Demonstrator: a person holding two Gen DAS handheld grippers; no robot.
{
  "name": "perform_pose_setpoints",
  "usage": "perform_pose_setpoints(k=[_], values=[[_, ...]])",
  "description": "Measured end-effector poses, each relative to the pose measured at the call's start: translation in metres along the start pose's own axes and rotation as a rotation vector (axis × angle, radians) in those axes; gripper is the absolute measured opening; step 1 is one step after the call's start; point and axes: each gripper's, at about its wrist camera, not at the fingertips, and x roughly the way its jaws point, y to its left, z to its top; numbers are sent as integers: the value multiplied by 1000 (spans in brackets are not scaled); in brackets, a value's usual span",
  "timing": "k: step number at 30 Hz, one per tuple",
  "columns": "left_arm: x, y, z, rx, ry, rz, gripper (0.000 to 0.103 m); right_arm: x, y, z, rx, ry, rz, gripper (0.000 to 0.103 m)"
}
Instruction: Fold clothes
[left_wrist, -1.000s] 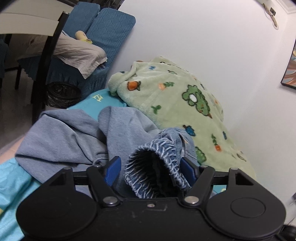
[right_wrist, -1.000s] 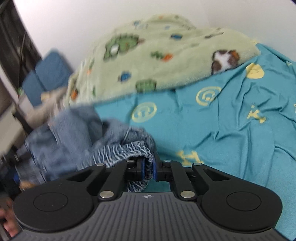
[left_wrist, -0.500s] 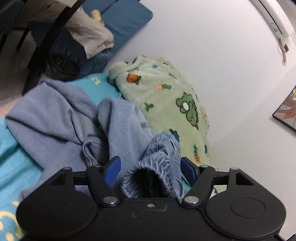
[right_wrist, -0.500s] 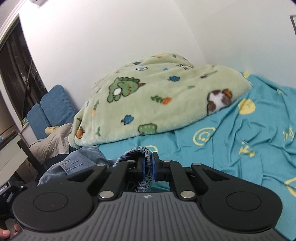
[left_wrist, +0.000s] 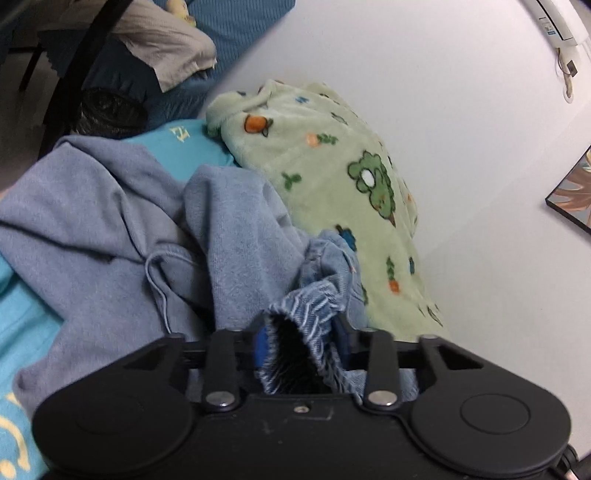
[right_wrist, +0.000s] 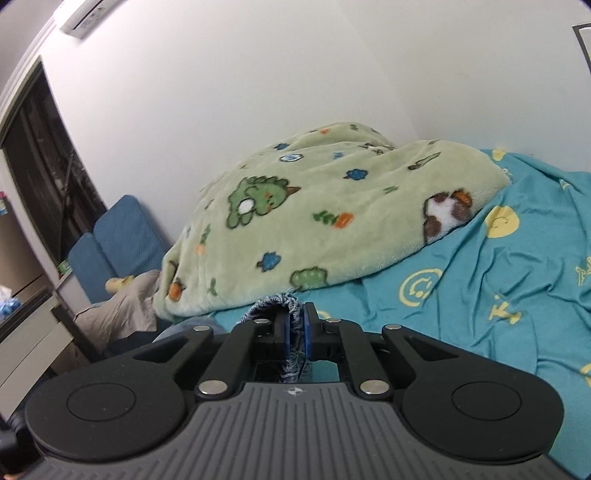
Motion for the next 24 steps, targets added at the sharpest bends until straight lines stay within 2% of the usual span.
perform_pose_setpoints(k=[5, 8, 14, 17, 20, 24], values=[[-38, -48, -16, 213, -50, -98, 15, 5, 6, 26, -14, -26, 12, 7], [-53, -73, -36, 235, -63, -134, 14, 12, 10, 54, -40, -71, 35, 7], [-43, -128, -88, 253, -98, -223, 16, 48, -7, 117, -128, -99, 54, 7], [-10, -152, -119, 309, -97, -255, 17, 77, -30, 134, -189, -82, 41, 7], [42, -165, -147, 325, -24, -271, 17, 108, -59, 133, -305, -82, -1, 7], [107, -155, -174, 256, 69, -239, 17, 157, -109, 113, -366, -15, -33, 7]])
